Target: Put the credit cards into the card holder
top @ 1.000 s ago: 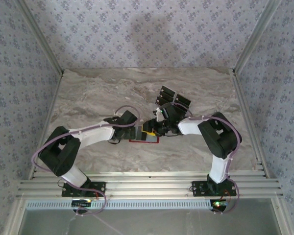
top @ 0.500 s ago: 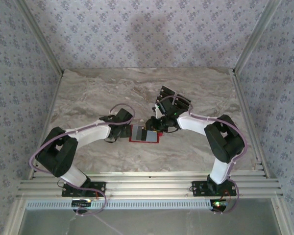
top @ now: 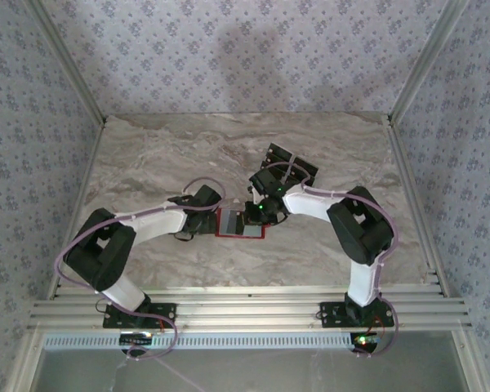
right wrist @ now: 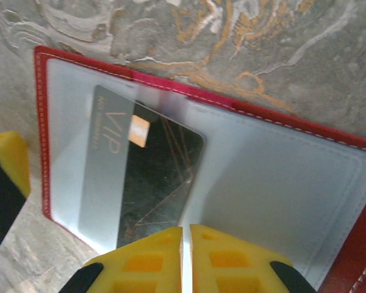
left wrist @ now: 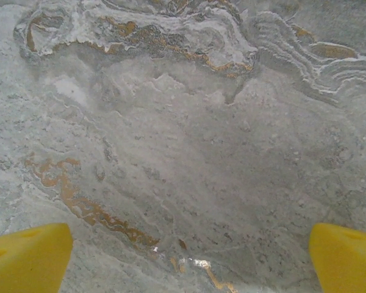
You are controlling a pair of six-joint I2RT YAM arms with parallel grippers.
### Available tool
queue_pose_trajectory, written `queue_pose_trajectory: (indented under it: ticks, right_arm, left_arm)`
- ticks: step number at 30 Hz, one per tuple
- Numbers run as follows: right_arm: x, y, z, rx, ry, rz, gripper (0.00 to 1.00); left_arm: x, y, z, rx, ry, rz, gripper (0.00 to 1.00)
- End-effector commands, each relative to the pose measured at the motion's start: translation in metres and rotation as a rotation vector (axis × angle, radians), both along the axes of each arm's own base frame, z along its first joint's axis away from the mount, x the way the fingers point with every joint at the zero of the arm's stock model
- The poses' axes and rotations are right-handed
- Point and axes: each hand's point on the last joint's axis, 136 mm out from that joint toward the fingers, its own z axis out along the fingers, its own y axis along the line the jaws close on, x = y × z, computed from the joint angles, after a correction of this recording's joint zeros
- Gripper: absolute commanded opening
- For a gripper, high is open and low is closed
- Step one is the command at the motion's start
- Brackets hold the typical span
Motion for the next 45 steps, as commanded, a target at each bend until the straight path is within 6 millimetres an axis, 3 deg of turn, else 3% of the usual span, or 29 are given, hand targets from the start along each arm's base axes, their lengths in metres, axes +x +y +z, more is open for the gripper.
queue_pose_trajectory:
  ticks: [1,6,7,26,35,39,45]
  right_arm:
    - [0.002,0.002,-0.002,-0.029,-0.001,0.015,0.13]
    - [-0.002,0.006,-0.008,-0.033,0.013,0.028,0.13]
    - [0.006,0.014,0.001,-0.014,-0.009,0.031,0.13]
    - [0.004,0.038,-0.001,0.016,0.007,0.075,0.13]
    - [0.007,0.057,0.008,0.060,0.003,0.094,0.12]
    - [0.008,0.052,0.023,0.074,-0.024,0.085,0.12]
    - [0.008,0.028,0.036,0.048,-0.070,0.047,0.14]
  left_arm:
    - [-0.004,0.004,-0.008,0.018,0.019,-0.002,0.99]
    - [-0.005,0.001,-0.014,0.011,0.033,-0.005,0.99]
    - [-0.004,0.000,-0.015,0.008,0.034,-0.006,0.99]
    - [-0.008,-0.009,-0.025,-0.006,0.056,-0.018,0.99]
    - [-0.010,-0.013,-0.025,-0.006,0.054,-0.026,0.99]
    - [-0.009,-0.013,-0.019,-0.005,0.042,-0.024,0.99]
    - [-0.006,-0.008,0.000,-0.002,-0.002,-0.014,0.99]
